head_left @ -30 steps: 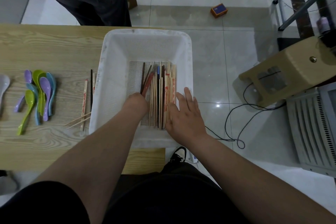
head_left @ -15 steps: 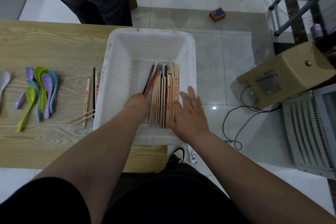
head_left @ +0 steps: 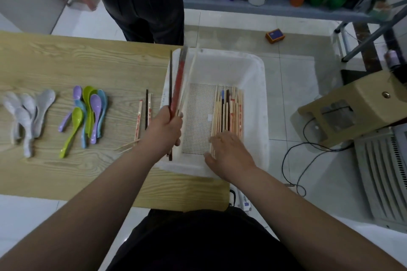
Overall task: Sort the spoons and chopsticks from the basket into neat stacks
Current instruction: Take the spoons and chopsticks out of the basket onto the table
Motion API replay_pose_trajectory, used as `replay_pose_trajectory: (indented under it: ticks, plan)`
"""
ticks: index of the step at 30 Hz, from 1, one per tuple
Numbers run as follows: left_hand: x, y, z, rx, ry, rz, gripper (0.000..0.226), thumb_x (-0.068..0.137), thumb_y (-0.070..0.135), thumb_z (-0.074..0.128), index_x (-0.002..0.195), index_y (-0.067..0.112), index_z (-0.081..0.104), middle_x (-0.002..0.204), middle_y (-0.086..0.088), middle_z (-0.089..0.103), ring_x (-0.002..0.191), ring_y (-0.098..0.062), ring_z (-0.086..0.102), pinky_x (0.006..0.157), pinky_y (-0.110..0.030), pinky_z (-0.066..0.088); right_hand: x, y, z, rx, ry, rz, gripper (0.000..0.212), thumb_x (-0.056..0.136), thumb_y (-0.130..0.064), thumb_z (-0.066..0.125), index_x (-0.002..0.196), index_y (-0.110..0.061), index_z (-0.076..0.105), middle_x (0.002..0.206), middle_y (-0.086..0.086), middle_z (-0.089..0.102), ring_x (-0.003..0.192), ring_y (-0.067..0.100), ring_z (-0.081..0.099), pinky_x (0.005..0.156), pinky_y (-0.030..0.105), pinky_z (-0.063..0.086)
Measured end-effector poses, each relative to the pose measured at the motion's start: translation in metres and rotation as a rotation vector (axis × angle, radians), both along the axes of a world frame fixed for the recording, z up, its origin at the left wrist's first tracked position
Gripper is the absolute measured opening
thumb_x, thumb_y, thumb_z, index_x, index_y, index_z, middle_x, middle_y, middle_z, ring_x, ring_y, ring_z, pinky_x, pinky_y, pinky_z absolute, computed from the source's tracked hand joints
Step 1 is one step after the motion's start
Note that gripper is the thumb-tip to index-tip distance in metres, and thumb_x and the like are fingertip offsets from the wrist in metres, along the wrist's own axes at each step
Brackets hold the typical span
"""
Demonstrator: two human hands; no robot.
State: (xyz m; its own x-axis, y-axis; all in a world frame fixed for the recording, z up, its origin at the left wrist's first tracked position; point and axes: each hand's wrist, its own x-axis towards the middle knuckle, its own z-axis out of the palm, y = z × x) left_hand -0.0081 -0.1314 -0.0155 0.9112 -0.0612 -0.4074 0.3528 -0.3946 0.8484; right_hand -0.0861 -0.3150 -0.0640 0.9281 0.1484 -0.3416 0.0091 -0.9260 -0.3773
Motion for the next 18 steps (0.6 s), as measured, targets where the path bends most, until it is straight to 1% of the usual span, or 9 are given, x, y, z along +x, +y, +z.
replay_pose_trajectory:
  ticks: [2, 3, 5, 8, 10, 12, 15, 16, 18]
  plan:
    - [0.005, 0.033, -0.002, 0.092, -0.031, 0.070, 0.007, 0.093, 0.014, 0.049, 0.093, 0.014, 0.056, 0.072, -0.006, 0.059, 0.060, -0.019, 0.056, 0.057, -0.028, 0.047, 0.002, 0.027, 0.002, 0.075, 0.118, 0.000, 0.058, 0.101, -0.054, 0.038, 0.140, -0.013, 0.053, 0.138, 0.009, 0.053, 0.131, 0.027, 0.044, 0.110, 0.038, 0.037]
    - [0.008, 0.052, -0.010, 0.180, -0.034, 0.082, 0.008, 0.094, 0.017, 0.050, 0.092, 0.013, 0.057, 0.076, -0.007, 0.063, 0.064, -0.020, 0.058, 0.059, -0.029, 0.044, 0.004, 0.040, 0.004, 0.101, 0.182, -0.012, 0.057, 0.102, -0.056, 0.038, 0.140, -0.016, 0.053, 0.138, 0.008, 0.054, 0.129, 0.026, 0.047, 0.106, 0.036, 0.040]
    - [0.013, 0.090, -0.031, 0.343, 0.012, 0.086, 0.015, 0.095, 0.023, 0.051, 0.097, 0.009, 0.057, 0.088, -0.012, 0.065, 0.081, -0.029, 0.061, 0.066, -0.033, 0.042, 0.009, 0.062, 0.007, 0.122, 0.245, -0.043, 0.057, 0.101, -0.060, 0.034, 0.132, -0.019, 0.058, 0.129, 0.006, 0.059, 0.118, 0.025, 0.055, 0.095, 0.037, 0.046]
    - [0.018, 0.133, -0.072, 0.500, 0.122, 0.034, 0.023, 0.098, 0.022, 0.049, 0.108, 0.002, 0.055, 0.106, -0.023, 0.064, 0.099, -0.039, 0.060, 0.073, -0.034, 0.038, 0.013, 0.082, 0.004, 0.060, 0.268, -0.047, 0.056, 0.101, -0.062, 0.029, 0.121, -0.021, 0.061, 0.110, 0.002, 0.063, 0.101, 0.023, 0.059, 0.082, 0.038, 0.050]
    - [0.020, 0.147, -0.089, 0.557, 0.140, -0.035, 0.025, 0.099, 0.018, 0.049, 0.113, -0.001, 0.054, 0.112, -0.026, 0.063, 0.105, -0.042, 0.059, 0.077, -0.035, 0.038, 0.014, 0.086, 0.000, 0.009, 0.261, -0.074, 0.056, 0.099, -0.064, 0.029, 0.119, -0.023, 0.061, 0.106, -0.001, 0.063, 0.096, 0.021, 0.060, 0.075, 0.036, 0.049]
    - [0.025, 0.155, -0.100, 0.582, 0.136, -0.094, 0.027, 0.098, 0.019, 0.051, 0.115, -0.001, 0.055, 0.112, -0.026, 0.064, 0.105, -0.042, 0.060, 0.080, -0.036, 0.042, 0.013, 0.088, -0.002, -0.015, 0.238, -0.122, 0.055, 0.098, -0.065, 0.031, 0.120, -0.025, 0.061, 0.108, -0.003, 0.063, 0.095, 0.018, 0.059, 0.070, 0.033, 0.045]
    - [0.033, 0.159, -0.111, 0.576, 0.124, -0.175, 0.031, 0.095, 0.025, 0.056, 0.112, 0.000, 0.057, 0.110, -0.025, 0.063, 0.102, -0.043, 0.061, 0.078, -0.037, 0.045, 0.013, 0.091, -0.004, -0.048, 0.208, -0.151, 0.048, 0.097, -0.062, 0.032, 0.113, -0.029, 0.062, 0.102, -0.007, 0.063, 0.089, 0.014, 0.059, 0.070, 0.034, 0.051]
    - [0.034, 0.159, -0.114, 0.585, 0.112, -0.209, 0.033, 0.094, 0.029, 0.057, 0.112, 0.001, 0.058, 0.110, -0.025, 0.061, 0.102, -0.043, 0.060, 0.079, -0.038, 0.045, 0.013, 0.092, -0.004, -0.056, 0.203, -0.163, 0.045, 0.096, -0.062, 0.033, 0.110, -0.030, 0.063, 0.100, -0.008, 0.063, 0.087, 0.013, 0.059, 0.071, 0.034, 0.052]
    - [0.032, 0.163, -0.118, 0.629, 0.044, -0.276, 0.040, 0.092, 0.036, 0.060, 0.116, 0.003, 0.058, 0.112, -0.024, 0.058, 0.105, -0.044, 0.057, 0.088, -0.042, 0.047, 0.012, 0.094, -0.005, -0.058, 0.196, -0.192, 0.041, 0.095, -0.060, 0.035, 0.106, -0.032, 0.063, 0.096, -0.010, 0.063, 0.084, 0.011, 0.059, 0.070, 0.034, 0.053]
